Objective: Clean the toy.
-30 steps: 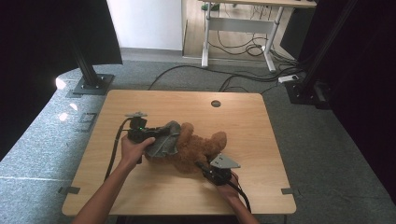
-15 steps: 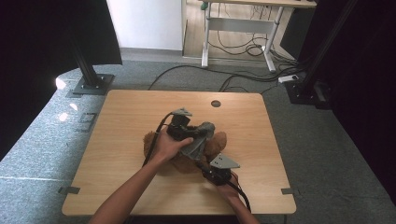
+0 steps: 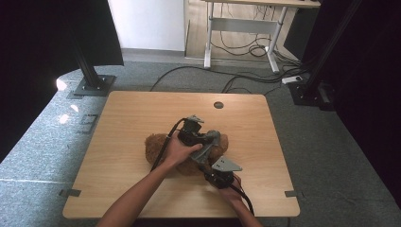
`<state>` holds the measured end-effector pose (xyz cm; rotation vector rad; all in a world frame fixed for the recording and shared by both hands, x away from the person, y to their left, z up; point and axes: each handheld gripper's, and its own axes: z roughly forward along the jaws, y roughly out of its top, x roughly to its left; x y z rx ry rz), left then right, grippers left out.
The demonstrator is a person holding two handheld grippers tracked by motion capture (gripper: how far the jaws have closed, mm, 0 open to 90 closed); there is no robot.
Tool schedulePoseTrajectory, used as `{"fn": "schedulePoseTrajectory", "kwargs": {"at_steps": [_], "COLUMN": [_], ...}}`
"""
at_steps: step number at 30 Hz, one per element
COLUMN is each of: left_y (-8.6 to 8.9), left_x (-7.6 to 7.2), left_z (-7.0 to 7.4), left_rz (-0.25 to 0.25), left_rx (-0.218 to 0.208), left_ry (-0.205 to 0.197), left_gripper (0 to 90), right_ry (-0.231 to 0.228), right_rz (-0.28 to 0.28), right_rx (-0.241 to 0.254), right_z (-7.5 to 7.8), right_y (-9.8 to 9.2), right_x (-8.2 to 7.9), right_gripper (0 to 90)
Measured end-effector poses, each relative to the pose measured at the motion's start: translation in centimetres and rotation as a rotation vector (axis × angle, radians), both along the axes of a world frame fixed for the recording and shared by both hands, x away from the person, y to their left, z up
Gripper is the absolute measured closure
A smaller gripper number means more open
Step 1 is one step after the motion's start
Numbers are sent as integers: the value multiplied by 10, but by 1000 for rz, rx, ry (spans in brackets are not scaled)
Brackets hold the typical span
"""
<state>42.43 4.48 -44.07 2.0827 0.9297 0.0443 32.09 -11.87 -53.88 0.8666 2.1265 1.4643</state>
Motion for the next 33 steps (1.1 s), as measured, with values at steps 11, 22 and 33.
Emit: {"fn": "schedulePoseTrajectory", "kwargs": {"at_steps": [11, 22, 33], "left_y": [89, 162, 178], "left_x": [-2, -14, -41], "left_z": [4, -3, -33], "left_rz": [134, 234, 202], "left_rx": [-91, -223, -361], "left_ry": [-4, 26, 74], "left_gripper": [739, 735, 738], "right_ry": [-1, -6, 1], "right_rz": [-1, -8, 19], "right_rx": [-9, -18, -22], "right_z": [0, -1, -3], "right_y": [-1, -1, -4], "right_x": [-2, -5, -20], "right_gripper": [730, 729, 671]}}
